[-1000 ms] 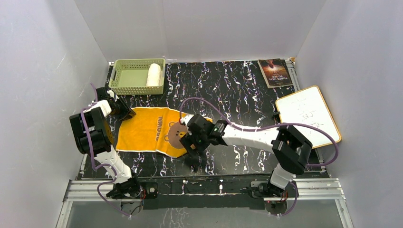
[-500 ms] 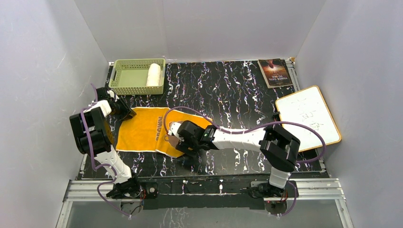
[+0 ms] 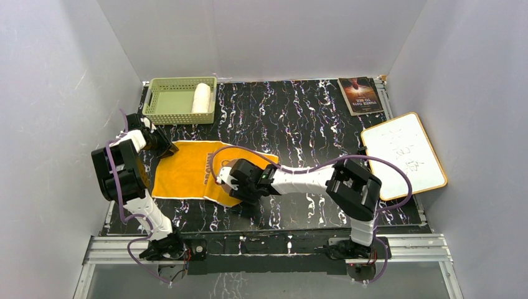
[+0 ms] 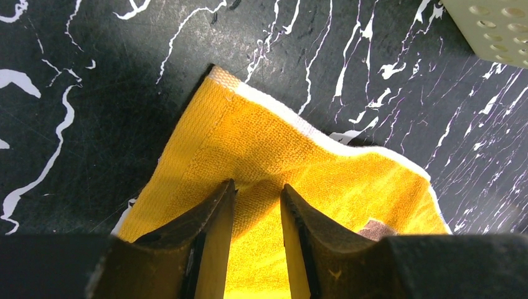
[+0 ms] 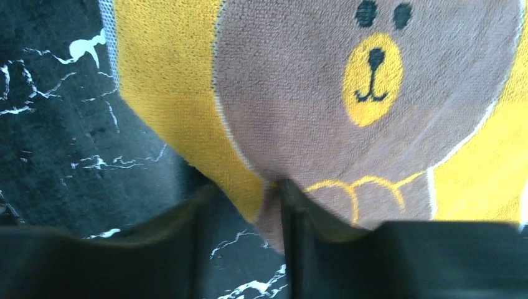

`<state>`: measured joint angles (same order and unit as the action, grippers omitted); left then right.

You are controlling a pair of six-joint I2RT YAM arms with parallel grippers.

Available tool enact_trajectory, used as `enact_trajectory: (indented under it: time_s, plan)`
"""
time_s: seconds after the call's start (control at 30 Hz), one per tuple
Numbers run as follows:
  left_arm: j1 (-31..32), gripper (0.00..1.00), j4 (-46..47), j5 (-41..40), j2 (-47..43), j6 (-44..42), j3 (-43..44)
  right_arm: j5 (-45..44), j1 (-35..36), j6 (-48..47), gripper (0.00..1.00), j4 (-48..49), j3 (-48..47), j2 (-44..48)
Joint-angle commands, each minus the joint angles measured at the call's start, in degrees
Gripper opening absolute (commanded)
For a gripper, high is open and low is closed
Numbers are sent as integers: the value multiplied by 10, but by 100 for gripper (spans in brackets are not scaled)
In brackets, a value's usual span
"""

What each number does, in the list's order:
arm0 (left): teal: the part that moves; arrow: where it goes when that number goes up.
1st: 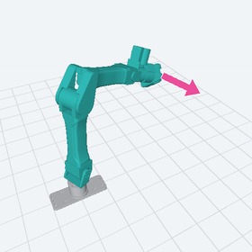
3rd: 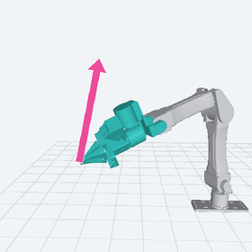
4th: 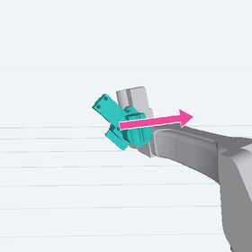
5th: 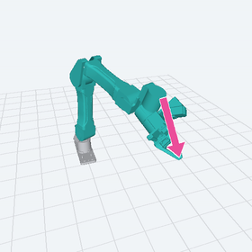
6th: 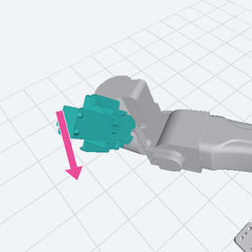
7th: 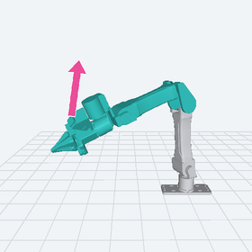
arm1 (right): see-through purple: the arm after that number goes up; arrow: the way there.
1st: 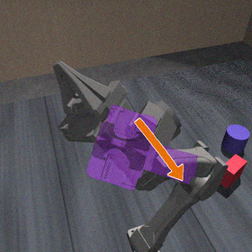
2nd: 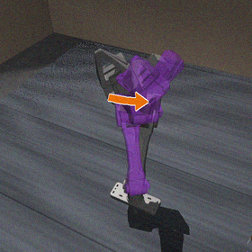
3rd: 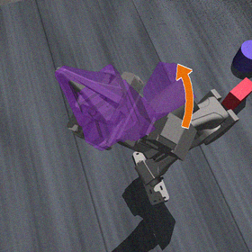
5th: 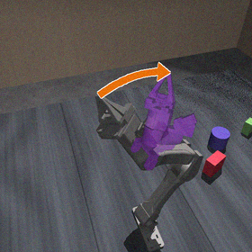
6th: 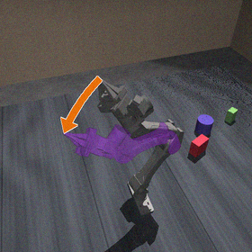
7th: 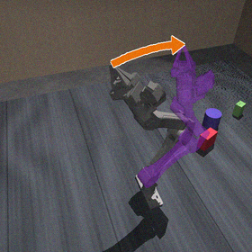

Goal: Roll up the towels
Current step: Flatten out the towel at the center of the board.

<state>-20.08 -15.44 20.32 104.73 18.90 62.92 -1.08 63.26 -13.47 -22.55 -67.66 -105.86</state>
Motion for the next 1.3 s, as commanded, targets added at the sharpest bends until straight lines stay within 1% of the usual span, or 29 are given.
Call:
enact_trajectory:
  time_s: [0.0, 0.03, 0.07, 0.2, 0.3, 0.4, 0.47, 0.53, 0.57, 0.6, 0.63, 0.67, 0.7, 0.73, 0.77, 0.8, 0.87, 0.93, 1.03, 1.13, 1.2, 1.27]
  plan:
    - [2, 33, -43, -17, 18, -11, 3, 16, -21, 5, 22, 16, -11, -13]
    - [1, 33, -42, -16, 18, -11, 2, 15, -26, 9, 2, 16, -9, -11]
    - [2, 33, -40, -14, 17, -10, 0, 16, -32, 14, 0, 16, -6, -9]
    - [14, 29, -27, 1, -19, -8, -25, 56, -53, 48, 0, -22, -3, 30]
    - [67, 28, -24, -8, -68, 4, -57, 102, -55, 72, 0, -80, -13, 96]
    - [140, 28, -10, -27, -108, 34, -97, 196, -58, 86, 0, -193, -76, 131]
    - [155, 29, 15, -26, -114, 58, -119, 247, -59, 76, 0, -286, -135, 119]
    - [154, 30, 14, -37, -94, 63, -111, 255, -67, 52, 0, -328, -223, 75]
    - [152, 31, 2, -54, -73, 52, -87, 219, -80, 45, 6, -330, -288, 32]
    - [148, 32, -9, -74, -50, 41, -61, 179, -102, 49, 18, -315, -357, -14]
    - [144, 32, -17, -90, -19, 32, -23, 136, -134, 72, 35, -287, -417, -71]
    - [137, 32, -29, -95, 10, 24, 13, 81, -164, 124, 64, -264, -473, -105]
    - [130, 32, -48, -95, 44, 14, 47, 67, -183, 144, 87, -285, -525, -132]
    - [123, 32, -59, -103, 78, 9, 72, 44, -184, 144, 97, -296, -539, -130]
    - [119, 32, -64, -122, 97, 2, 91, 12, -178, 140, 98, -278, -502, -102]
    - [111, 32, -68, -139, 110, -4, 103, 2, -171, 130, 98, -219, -443, -60]
    - [90, 32, -72, -148, 130, -11, 118, 16, -169, 127, 98, -133, -314, 20]
    - [68, 32, -81, -155, 139, -19, 129, 37, -169, 137, 98, -120, -241, 55]
    - [58, 33, -93, -185, 141, -43, 137, 55, -162, 174, 98, -125, -145, 85]
    - [54, 34, -99, -184, 142, -49, 138, 54, -116, 213, 97, -101, -81, 100]
    - [54, 34, -91, -176, 139, -44, 129, 55, -86, 250, 94, -76, -65, 100]
    - [54, 34, -89, -170, 136, -41, 123, 32, -74, 294, 92, -64, -66, 86]
